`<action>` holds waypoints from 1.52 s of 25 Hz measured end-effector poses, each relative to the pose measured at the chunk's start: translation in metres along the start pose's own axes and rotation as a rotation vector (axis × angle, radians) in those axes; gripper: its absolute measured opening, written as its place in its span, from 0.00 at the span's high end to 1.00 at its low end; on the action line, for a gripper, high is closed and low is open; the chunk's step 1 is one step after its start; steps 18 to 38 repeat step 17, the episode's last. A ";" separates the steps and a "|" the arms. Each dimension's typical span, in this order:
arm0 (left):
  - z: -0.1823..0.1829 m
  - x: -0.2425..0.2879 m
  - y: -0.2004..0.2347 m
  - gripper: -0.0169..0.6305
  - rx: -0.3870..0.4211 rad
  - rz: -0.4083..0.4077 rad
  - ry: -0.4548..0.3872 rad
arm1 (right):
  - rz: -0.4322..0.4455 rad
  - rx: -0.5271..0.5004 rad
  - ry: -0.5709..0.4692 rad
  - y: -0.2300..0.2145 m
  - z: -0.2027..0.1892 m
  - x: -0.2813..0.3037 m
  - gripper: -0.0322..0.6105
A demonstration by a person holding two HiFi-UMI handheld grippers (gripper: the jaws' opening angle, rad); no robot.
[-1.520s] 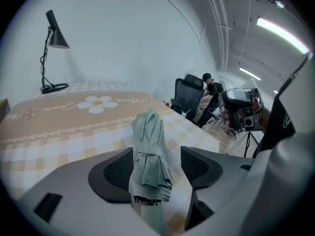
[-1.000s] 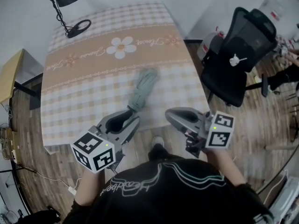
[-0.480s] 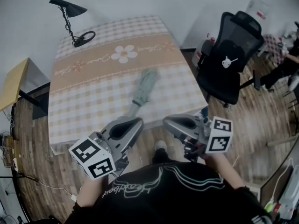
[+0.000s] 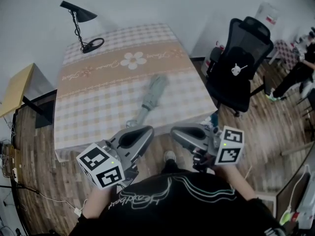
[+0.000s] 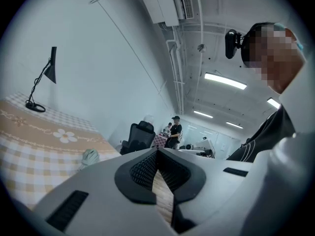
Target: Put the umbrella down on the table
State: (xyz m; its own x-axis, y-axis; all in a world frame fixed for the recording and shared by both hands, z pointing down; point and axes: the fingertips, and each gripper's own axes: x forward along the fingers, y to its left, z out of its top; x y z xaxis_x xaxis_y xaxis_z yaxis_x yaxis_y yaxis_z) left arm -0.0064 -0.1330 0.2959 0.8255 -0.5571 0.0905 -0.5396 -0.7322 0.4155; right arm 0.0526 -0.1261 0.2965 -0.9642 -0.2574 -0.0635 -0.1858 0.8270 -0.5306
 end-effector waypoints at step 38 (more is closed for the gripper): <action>0.003 -0.018 -0.015 0.98 0.028 -0.002 -0.016 | -0.005 -0.026 0.003 0.023 -0.007 0.003 0.93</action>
